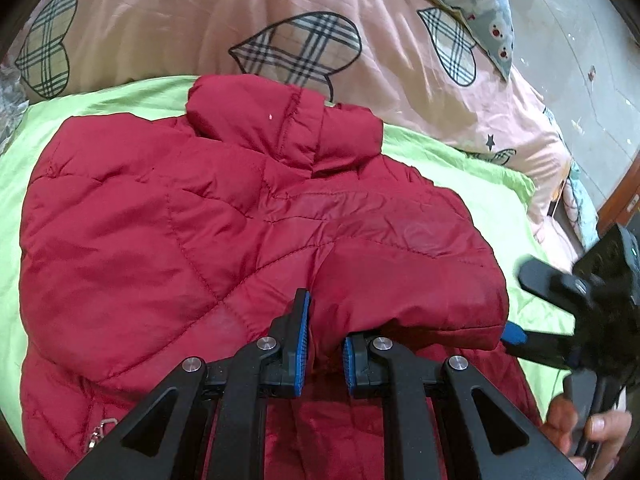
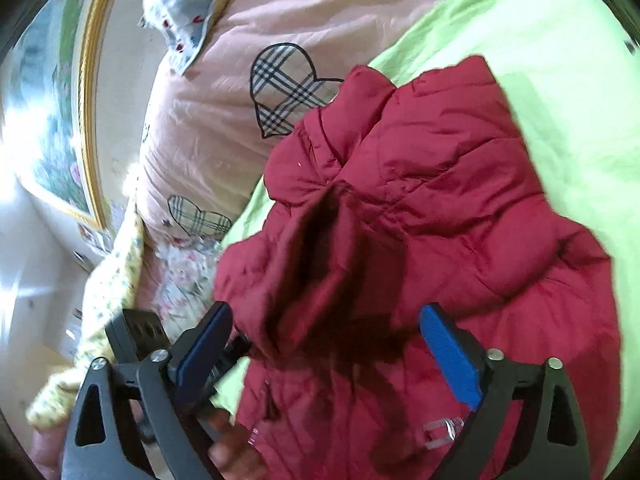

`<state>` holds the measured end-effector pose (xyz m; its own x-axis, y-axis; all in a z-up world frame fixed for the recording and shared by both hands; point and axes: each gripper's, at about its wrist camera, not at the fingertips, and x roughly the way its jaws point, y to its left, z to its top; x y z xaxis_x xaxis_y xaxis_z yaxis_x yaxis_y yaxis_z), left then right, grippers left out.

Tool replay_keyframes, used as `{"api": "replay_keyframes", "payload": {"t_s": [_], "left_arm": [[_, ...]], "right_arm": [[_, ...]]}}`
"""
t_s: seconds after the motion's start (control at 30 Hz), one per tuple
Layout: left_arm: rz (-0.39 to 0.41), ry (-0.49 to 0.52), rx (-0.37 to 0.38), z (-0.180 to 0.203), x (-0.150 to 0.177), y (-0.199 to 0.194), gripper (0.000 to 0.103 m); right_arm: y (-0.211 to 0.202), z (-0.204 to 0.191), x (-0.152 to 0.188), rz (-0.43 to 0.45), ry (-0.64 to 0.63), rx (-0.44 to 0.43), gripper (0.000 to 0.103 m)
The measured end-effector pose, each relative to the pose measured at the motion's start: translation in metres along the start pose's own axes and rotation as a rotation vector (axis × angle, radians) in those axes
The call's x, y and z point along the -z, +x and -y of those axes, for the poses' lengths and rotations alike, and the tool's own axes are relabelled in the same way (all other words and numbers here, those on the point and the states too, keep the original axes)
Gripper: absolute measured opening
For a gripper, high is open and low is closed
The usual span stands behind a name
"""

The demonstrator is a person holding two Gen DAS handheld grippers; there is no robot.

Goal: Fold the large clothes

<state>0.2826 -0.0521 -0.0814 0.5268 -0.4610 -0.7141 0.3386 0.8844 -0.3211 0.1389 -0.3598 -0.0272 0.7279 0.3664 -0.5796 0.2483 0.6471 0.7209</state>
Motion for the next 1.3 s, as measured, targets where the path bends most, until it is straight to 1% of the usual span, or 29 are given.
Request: {"api": "replay_keyframes", "payload": {"t_s": [0.07, 0.1, 0.13, 0.17, 0.2, 0.23, 0.27, 0.3, 0.33, 0.37, 0.4, 0.47, 0.5, 0.57, 0.73, 0.87, 0.9, 0.97, 1.0, 1.07, 1.1, 1.13, 1.17, 1.2, 1.23, 1.27, 1.3], "left_arm": [[-0.006, 0.008, -0.006, 0.003, -0.002, 0.006, 0.013], [-0.009, 0.014, -0.012, 0.006, -0.003, 0.01, 0.013], [-0.014, 0.022, -0.019, 0.008, -0.003, 0.011, 0.013], [-0.02, 0.028, -0.024, 0.01, -0.003, 0.017, 0.013], [-0.026, 0.034, -0.03, 0.014, -0.005, 0.023, 0.015], [-0.033, 0.039, -0.032, 0.014, -0.005, 0.025, 0.021], [-0.042, 0.044, -0.03, 0.015, -0.005, 0.029, 0.023], [-0.054, 0.044, -0.03, 0.015, -0.004, 0.032, 0.026], [-0.066, 0.043, -0.026, 0.014, -0.004, 0.033, 0.035], [-0.078, 0.039, -0.025, 0.013, -0.003, 0.032, 0.041], [-0.079, 0.031, -0.026, 0.011, -0.004, 0.031, 0.052], [-0.077, 0.019, -0.005, 0.009, -0.003, 0.026, 0.061], [-0.077, 0.017, -0.004, 0.009, -0.004, 0.025, 0.067], [-0.065, 0.027, -0.005, 0.007, -0.004, 0.017, 0.068], [-0.015, 0.043, -0.048, -0.007, -0.01, -0.007, 0.067], [0.04, 0.037, -0.13, -0.025, -0.029, -0.017, 0.067], [0.048, 0.032, -0.151, -0.03, -0.034, -0.017, 0.067], [0.052, 0.013, -0.195, -0.043, -0.044, -0.01, 0.067], [0.049, 0.006, -0.205, -0.049, -0.047, -0.006, 0.066], [0.021, 0.0, -0.223, -0.058, -0.051, 0.01, 0.066], [-0.008, -0.002, -0.231, -0.063, -0.05, 0.02, 0.066], [-0.034, -0.007, -0.247, -0.068, -0.05, 0.031, 0.069], [-0.063, -0.015, -0.265, -0.072, -0.047, 0.042, 0.069], [-0.074, -0.018, -0.268, -0.076, -0.045, 0.047, 0.07], [-0.072, -0.015, -0.268, -0.077, -0.043, 0.051, 0.07], [-0.065, -0.012, -0.268, -0.075, -0.042, 0.054, 0.07], [-0.06, -0.008, -0.269, -0.073, -0.042, 0.056, 0.07]], "right_arm": [[0.01, 0.003, -0.005, -0.017, 0.013, -0.002, 0.082], [0.016, 0.003, -0.007, -0.027, 0.013, 0.002, 0.074], [0.021, 0.003, -0.008, -0.034, 0.009, 0.004, 0.063], [0.026, 0.003, -0.009, -0.041, 0.007, 0.004, 0.056], [0.031, 0.003, -0.01, -0.049, 0.004, 0.014, 0.04], [0.033, 0.004, -0.01, -0.05, -0.003, 0.027, 0.022], [0.034, 0.003, -0.011, -0.048, -0.013, 0.04, 0.016], [0.034, 0.002, -0.01, -0.042, -0.025, 0.046, 0.013], [0.033, 0.001, -0.011, -0.034, -0.034, 0.046, 0.01], [0.031, 0.001, -0.012, -0.026, -0.043, 0.051, 0.01], [0.03, 0.0, -0.012, -0.018, -0.055, 0.062, 0.009], [0.027, -0.001, -0.013, -0.004, -0.082, 0.079, 0.008], [0.025, -0.002, -0.014, 0.005, -0.093, 0.092, 0.007], [0.022, -0.003, -0.015, 0.024, -0.113, 0.124, 0.006], [0.007, 0.001, -0.019, 0.081, -0.167, 0.216, 0.006], [0.0, 0.009, -0.02, 0.094, -0.195, 0.273, 0.006], [0.0, 0.009, -0.019, 0.094, -0.215, 0.296, 0.006], [0.002, 0.01, -0.018, 0.085, -0.232, 0.311, 0.006], [0.005, 0.01, -0.017, 0.079, -0.241, 0.319, 0.006], [0.009, 0.009, -0.016, 0.068, -0.259, 0.341, 0.007], [0.011, 0.009, -0.016, 0.066, -0.266, 0.349, 0.01], [0.011, 0.006, -0.015, 0.062, -0.276, 0.364, 0.015], [0.009, 0.003, -0.014, 0.067, -0.287, 0.383, 0.017], [0.006, -0.001, -0.013, 0.081, -0.3, 0.407, 0.026], [0.002, -0.006, -0.011, 0.102, -0.318, 0.435, 0.032], [-0.007, -0.016, -0.008, 0.151, -0.354, 0.477, 0.032], [-0.013, -0.022, -0.005, 0.189, -0.379, 0.501, 0.032]]}}
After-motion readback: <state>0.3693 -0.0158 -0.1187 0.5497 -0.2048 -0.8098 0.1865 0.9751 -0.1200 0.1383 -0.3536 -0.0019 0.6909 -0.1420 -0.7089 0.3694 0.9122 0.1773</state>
